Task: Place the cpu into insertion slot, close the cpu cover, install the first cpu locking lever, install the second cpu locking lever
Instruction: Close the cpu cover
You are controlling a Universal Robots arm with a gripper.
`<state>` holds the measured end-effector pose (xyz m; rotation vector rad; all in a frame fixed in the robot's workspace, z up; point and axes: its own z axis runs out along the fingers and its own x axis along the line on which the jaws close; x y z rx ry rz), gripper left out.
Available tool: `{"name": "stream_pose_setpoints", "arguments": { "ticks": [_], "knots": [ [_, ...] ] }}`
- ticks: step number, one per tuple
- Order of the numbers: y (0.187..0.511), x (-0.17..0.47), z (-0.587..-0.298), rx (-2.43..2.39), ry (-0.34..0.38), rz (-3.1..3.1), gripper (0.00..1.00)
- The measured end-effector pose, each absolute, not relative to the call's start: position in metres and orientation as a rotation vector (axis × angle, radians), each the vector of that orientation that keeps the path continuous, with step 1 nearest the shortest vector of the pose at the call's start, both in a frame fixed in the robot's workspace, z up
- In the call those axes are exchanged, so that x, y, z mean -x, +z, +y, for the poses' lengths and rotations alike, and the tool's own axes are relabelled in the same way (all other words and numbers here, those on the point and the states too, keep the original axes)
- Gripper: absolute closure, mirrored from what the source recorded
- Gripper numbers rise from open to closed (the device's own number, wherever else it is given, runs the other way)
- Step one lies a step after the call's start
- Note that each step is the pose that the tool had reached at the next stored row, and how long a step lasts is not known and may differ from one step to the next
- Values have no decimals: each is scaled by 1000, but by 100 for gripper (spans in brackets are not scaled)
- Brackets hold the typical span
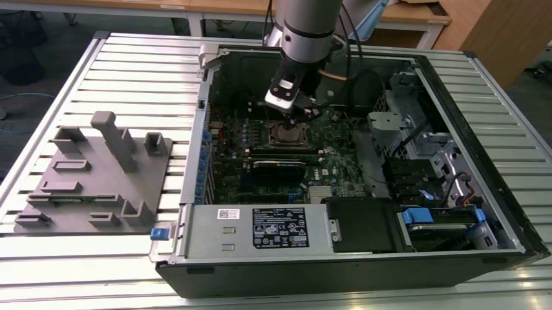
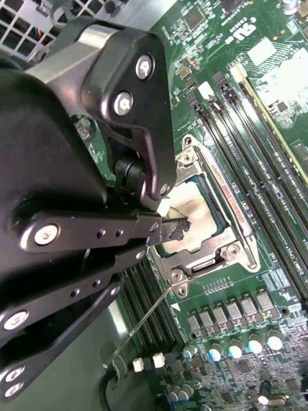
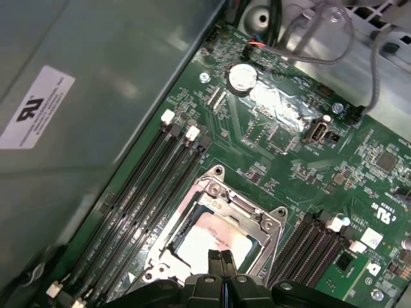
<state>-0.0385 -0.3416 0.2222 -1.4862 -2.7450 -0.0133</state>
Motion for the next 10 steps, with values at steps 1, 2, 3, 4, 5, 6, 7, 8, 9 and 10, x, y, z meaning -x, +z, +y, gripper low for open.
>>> {"name": "stream_pose_setpoints", "arguments": {
  "ticks": [1,2,3,4,5,6,7,8,9,10],
  "knots": [
    [222,39,-342,1470,-13,-2754,89],
    [222,39,-342,1457,-13,-2760,89],
    [222,39,-342,1442,-13,-2768,89],
    [222,39,-342,1429,-13,-2775,89],
    [222,39,-342,1415,-12,-2782,89],
    [222,39,-342,1402,-12,-2789,89],
    [222,39,-342,1391,-12,-2794,89],
    [222,39,-342,1388,-12,-2796,89],
    [222,39,-342,1388,-12,-2796,89],
    [222,39,-342,1387,-12,-2796,89]
  ]
}}
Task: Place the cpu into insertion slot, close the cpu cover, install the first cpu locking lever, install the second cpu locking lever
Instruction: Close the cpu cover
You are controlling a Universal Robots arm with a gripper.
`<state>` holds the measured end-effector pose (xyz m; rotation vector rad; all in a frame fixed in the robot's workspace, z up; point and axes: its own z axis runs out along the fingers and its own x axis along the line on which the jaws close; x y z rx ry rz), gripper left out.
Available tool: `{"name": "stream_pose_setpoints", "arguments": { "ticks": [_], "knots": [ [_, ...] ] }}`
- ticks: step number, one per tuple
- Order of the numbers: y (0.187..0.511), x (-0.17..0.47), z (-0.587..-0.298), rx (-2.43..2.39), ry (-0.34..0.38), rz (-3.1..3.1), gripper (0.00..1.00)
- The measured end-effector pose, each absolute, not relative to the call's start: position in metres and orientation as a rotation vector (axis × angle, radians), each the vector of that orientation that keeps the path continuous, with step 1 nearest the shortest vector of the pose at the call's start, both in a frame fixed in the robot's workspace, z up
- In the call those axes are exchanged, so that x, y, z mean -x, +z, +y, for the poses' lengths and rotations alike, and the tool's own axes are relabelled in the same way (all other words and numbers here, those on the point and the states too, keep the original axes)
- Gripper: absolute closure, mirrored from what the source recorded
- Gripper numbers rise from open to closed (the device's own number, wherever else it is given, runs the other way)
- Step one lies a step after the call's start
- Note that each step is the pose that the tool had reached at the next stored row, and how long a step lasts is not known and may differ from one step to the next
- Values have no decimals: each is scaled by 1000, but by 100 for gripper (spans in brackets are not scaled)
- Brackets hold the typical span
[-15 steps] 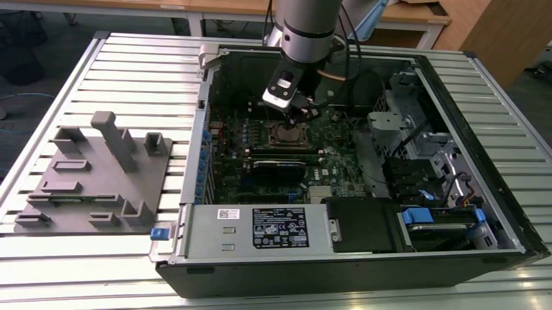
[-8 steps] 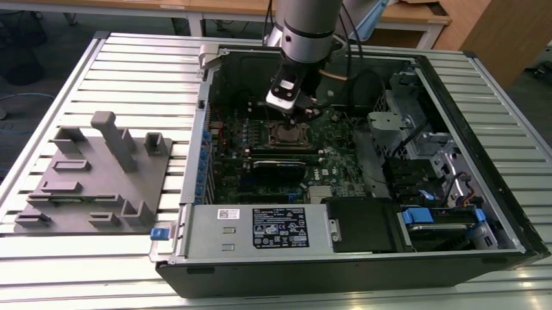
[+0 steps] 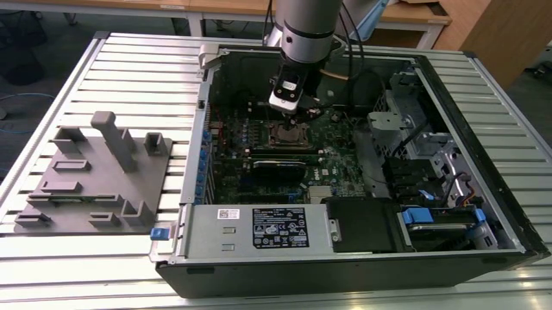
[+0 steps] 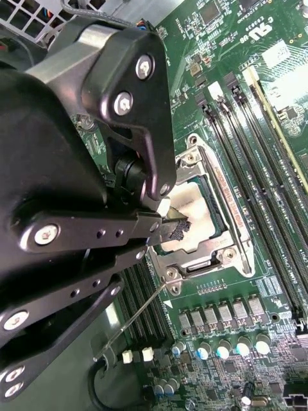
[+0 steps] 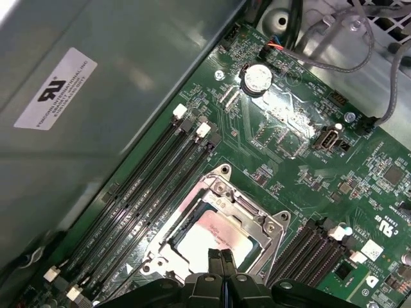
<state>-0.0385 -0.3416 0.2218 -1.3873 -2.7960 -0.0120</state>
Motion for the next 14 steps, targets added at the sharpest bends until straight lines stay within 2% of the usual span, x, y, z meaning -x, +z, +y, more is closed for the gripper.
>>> {"name": "stream_pose_setpoints", "arguments": {
  "ticks": [14],
  "knots": [
    [221,39,-342,1189,-10,-2885,89]
  ]
}}
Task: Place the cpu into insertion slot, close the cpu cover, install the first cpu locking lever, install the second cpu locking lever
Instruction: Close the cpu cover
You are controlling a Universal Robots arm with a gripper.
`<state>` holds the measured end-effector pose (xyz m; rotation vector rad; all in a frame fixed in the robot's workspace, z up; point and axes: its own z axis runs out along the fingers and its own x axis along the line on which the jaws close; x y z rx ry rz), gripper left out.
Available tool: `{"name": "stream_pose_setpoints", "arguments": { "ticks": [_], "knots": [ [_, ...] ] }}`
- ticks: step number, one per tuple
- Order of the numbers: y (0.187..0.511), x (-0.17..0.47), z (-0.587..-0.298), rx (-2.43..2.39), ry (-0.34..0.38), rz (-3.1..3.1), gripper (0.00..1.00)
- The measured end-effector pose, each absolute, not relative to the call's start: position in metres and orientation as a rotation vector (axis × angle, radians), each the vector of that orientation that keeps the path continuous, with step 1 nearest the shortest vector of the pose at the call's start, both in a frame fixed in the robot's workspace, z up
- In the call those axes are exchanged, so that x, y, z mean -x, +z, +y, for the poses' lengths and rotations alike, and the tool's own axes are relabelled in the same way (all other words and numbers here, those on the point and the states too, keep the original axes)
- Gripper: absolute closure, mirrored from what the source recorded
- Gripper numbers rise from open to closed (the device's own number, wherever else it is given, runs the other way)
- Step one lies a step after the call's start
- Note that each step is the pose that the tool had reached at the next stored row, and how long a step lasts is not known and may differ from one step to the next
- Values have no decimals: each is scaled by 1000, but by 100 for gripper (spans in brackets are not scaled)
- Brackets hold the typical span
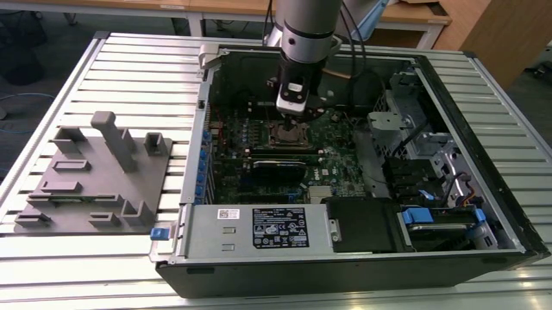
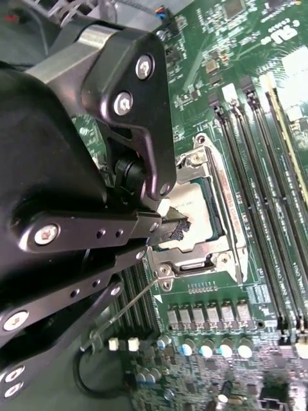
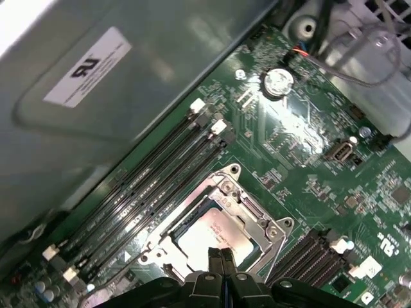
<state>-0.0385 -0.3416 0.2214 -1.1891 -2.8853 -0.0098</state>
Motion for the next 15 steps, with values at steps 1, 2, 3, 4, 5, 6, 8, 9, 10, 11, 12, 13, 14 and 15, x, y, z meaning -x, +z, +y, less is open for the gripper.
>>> {"name": "stream_pose_setpoints", "arguments": {
  "ticks": [1,2,3,4,5,6,8,9,10,11,12,13,14,15],
  "knots": [
    [221,39,-342,1171,-10,-2893,89],
    [221,39,-342,1153,-9,-2900,89],
    [221,39,-342,1137,-9,-2906,89],
    [221,39,-342,1122,-9,-2912,89],
    [221,39,-342,1106,-9,-2918,89],
    [221,39,-342,1092,-9,-2923,89],
    [221,39,-342,1067,-8,-2933,89],
    [221,39,-342,1055,-8,-2937,89],
    [221,39,-342,1044,-8,-2941,89],
    [221,39,-342,1034,-8,-2944,89],
    [221,39,-342,1024,-8,-2948,89],
    [221,39,-342,1015,-8,-2951,89],
    [221,39,-342,1006,-8,-2954,89],
    [221,39,-342,997,-8,-2957,89]
  ]
}}
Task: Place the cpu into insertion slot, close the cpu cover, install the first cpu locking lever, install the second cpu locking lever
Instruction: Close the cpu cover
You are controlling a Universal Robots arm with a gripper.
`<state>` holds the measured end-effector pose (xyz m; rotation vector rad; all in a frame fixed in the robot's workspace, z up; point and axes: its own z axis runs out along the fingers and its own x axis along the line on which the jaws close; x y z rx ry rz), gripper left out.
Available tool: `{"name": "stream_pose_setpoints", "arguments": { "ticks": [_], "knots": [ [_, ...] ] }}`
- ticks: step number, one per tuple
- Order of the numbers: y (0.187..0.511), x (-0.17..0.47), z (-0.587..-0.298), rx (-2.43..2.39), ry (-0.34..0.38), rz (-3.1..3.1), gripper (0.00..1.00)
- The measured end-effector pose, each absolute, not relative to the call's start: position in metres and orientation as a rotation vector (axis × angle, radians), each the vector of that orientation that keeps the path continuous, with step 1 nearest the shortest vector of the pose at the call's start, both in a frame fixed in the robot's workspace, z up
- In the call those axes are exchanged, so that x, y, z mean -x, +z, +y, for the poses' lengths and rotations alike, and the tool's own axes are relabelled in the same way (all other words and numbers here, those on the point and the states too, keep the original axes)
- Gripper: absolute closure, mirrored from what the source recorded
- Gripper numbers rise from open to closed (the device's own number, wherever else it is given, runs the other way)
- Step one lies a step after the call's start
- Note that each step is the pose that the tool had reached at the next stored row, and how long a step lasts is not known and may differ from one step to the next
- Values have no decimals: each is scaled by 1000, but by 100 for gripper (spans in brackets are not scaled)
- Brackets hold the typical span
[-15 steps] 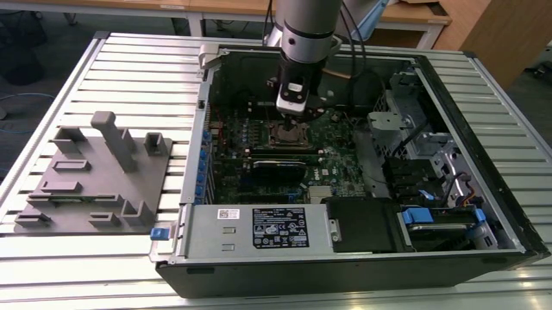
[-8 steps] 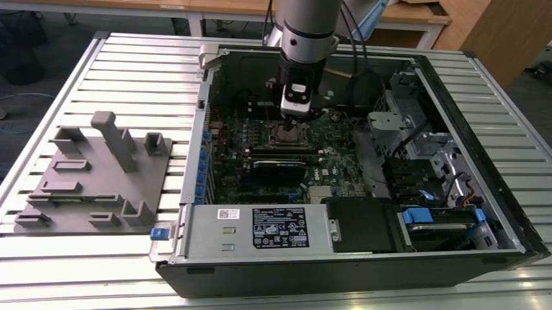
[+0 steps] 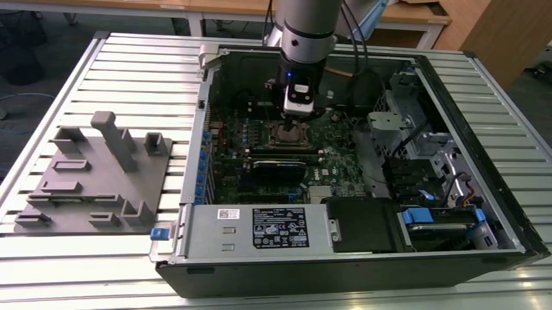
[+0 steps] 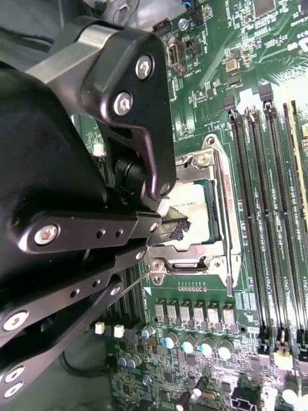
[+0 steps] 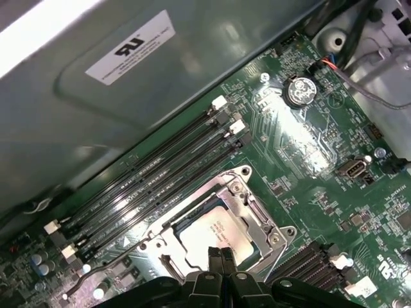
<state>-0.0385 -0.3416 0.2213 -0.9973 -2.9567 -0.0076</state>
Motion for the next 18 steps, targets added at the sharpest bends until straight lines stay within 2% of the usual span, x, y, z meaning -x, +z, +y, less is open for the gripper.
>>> {"name": "stream_pose_setpoints", "arguments": {
  "ticks": [18],
  "knots": [
    [221,39,-342,880,-6,-2994,89]
  ]
}}
